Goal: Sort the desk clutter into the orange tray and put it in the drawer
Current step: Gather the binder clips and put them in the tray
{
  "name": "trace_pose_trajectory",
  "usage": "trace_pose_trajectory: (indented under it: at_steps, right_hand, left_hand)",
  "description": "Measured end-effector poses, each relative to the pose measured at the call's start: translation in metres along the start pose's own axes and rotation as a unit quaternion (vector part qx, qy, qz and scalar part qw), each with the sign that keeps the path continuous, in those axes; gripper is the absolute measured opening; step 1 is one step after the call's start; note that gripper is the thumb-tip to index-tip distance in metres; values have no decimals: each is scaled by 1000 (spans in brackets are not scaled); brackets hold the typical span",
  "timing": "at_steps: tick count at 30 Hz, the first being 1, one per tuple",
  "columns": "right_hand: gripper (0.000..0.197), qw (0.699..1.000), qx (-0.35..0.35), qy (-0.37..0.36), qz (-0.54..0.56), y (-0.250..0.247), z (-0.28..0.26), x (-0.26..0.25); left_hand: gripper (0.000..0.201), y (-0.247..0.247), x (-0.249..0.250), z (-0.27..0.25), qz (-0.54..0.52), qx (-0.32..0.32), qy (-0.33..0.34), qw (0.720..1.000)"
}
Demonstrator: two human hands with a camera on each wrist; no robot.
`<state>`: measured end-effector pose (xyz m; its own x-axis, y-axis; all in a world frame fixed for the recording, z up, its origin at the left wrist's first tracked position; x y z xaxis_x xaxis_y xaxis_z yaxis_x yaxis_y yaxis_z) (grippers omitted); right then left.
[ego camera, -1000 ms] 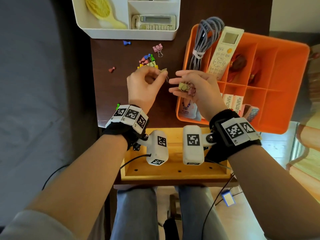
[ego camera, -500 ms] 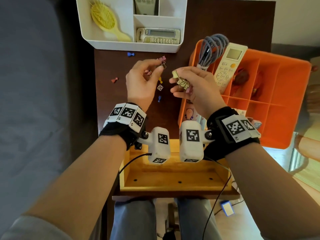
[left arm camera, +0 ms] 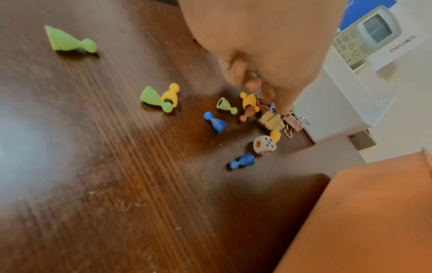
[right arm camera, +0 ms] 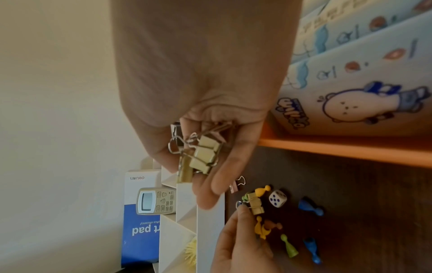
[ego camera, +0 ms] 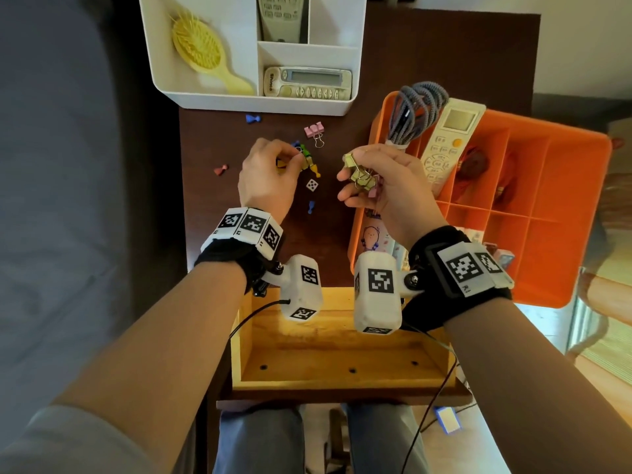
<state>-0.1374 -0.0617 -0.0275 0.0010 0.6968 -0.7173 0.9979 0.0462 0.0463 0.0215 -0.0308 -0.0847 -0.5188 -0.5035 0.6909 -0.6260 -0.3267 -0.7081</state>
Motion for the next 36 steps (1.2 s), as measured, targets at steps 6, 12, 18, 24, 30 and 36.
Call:
trace_pose_trajectory:
  at_steps: [6, 12, 18, 24, 30, 36]
  right_hand:
    - [14, 1000, -1, -1, -2, 1, 0, 0]
    - [13, 1000, 0, 4, -2, 1, 0, -1]
    - [17, 998, 3, -9, -68, 4, -3, -4]
    - [22, 987, -15, -9, -160, 13, -8, -7]
    - [19, 970, -26, 24, -239, 24, -10, 0]
    - [41, 968, -34, 46, -242, 29, -14, 6]
  left_hand:
    - [14, -5, -1, -4, -111, -22, -31, 993]
    - [16, -10, -1, -7, -182, -27, -91, 979]
    - [22, -13, 2, -14, -224, -56, -116, 966]
    - [20, -21, 9, -19, -241, -61, -80, 965]
    - [11, -27, 11, -25, -277, -63, -88, 955]
    - [10, -31, 12, -32, -328, -70, -78, 939]
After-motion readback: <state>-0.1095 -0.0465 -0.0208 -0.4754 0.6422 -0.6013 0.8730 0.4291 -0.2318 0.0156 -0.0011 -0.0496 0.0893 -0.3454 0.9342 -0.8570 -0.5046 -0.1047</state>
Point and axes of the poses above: each hand's wrist, its own z-axis towards the middle knuckle, its own y-axis out of the palm, x = y × z, the point moved 3 cm from there along z, towards the middle knuckle, and after that the axes turned 12 degrees about x, right-handed, at the moved point
